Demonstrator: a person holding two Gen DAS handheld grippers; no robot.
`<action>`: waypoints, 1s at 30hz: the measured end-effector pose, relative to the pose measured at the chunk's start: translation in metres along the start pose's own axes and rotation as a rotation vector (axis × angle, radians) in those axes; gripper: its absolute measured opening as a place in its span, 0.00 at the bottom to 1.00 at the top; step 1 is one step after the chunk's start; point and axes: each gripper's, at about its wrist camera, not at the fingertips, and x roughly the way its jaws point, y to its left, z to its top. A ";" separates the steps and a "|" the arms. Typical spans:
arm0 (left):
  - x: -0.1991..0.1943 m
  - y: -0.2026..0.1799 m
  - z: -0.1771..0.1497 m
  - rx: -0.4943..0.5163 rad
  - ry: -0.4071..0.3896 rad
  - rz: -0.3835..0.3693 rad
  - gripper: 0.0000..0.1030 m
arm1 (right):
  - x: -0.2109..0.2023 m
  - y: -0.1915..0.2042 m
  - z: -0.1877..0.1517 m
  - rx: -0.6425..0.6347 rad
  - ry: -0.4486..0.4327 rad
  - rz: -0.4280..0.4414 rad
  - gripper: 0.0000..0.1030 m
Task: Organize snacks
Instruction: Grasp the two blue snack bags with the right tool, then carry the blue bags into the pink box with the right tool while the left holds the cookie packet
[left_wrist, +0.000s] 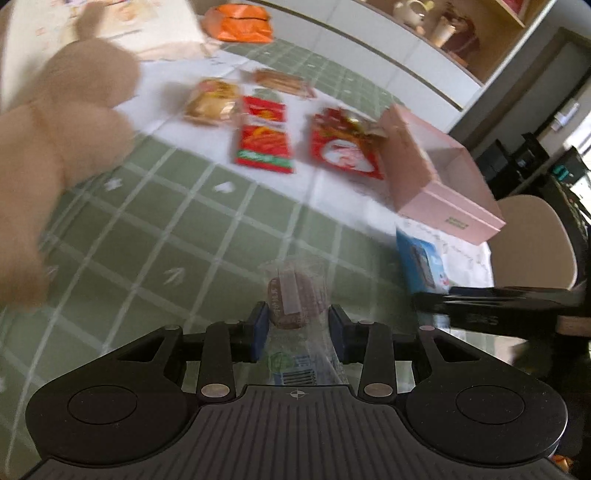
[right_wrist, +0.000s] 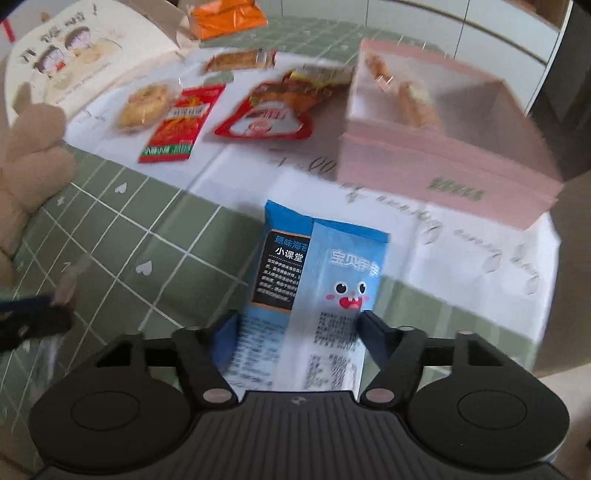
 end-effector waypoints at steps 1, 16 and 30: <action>0.004 -0.009 0.005 0.016 -0.002 -0.018 0.39 | -0.010 -0.008 0.000 -0.003 -0.012 0.015 0.02; 0.060 -0.092 0.024 0.157 0.090 -0.115 0.39 | -0.012 -0.092 -0.008 0.035 -0.099 0.039 0.77; 0.063 -0.069 -0.002 0.090 0.158 -0.080 0.39 | 0.027 -0.075 -0.003 -0.029 -0.048 -0.019 0.83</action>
